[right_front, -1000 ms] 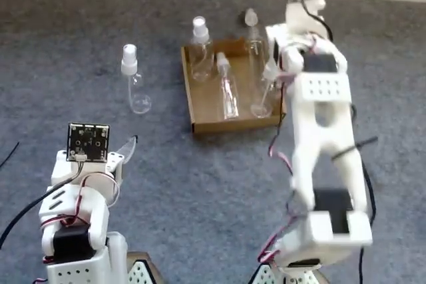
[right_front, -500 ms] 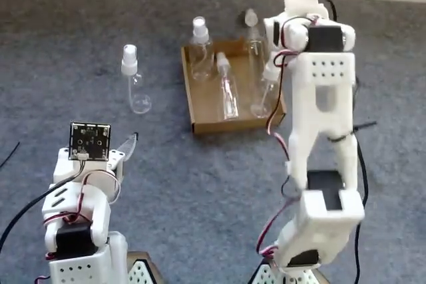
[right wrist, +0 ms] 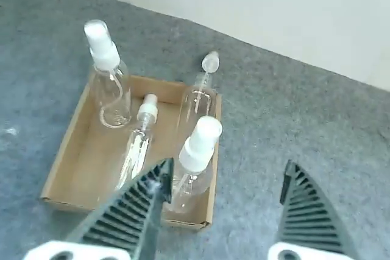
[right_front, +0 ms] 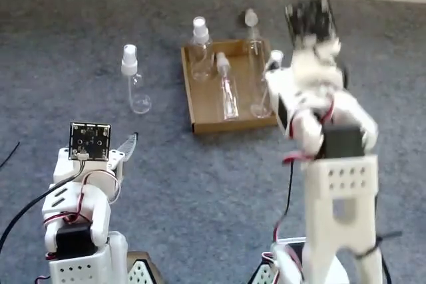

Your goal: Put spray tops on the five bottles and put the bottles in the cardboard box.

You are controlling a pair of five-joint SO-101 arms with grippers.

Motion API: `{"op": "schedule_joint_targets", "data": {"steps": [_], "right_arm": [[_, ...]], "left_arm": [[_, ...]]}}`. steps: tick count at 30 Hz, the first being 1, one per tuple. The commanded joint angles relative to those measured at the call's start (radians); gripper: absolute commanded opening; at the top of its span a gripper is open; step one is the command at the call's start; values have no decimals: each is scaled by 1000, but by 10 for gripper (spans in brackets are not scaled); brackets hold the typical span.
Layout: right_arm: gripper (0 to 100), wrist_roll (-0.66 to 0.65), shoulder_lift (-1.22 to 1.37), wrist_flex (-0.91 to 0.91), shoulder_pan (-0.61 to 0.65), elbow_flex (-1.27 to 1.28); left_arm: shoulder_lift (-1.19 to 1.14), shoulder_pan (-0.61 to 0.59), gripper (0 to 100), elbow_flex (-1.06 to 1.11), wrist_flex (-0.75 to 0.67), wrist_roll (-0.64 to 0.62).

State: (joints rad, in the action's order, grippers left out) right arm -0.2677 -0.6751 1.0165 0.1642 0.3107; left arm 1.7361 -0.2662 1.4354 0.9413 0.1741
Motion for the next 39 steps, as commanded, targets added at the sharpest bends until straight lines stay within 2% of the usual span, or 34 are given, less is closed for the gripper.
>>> {"op": "schedule_joint_targets", "data": {"steps": [1, 4, 10, 19, 30, 37, 39], "right_arm": [[221, 32, -240, -513, 18, 676], [231, 83, -255, -641, 25, 776], [285, 163, -128, -814, 42, 782], [285, 158, 189, -1121, 35, 780], [283, 157, 383, -1363, 35, 780], [127, 153, 395, -1463, 18, 785], [112, 153, 374, -1463, 7, 786]], "left_arm": [[7, -12, 301, -5, -23, -11], [5, -12, 301, -5, -23, -11], [5, -12, 301, -5, -25, -11], [5, -12, 301, -5, -25, -11], [2, -10, 301, -5, -25, -11], [1, -10, 301, -4, -25, -11], [-1, -8, 301, -4, -25, -11]]}}
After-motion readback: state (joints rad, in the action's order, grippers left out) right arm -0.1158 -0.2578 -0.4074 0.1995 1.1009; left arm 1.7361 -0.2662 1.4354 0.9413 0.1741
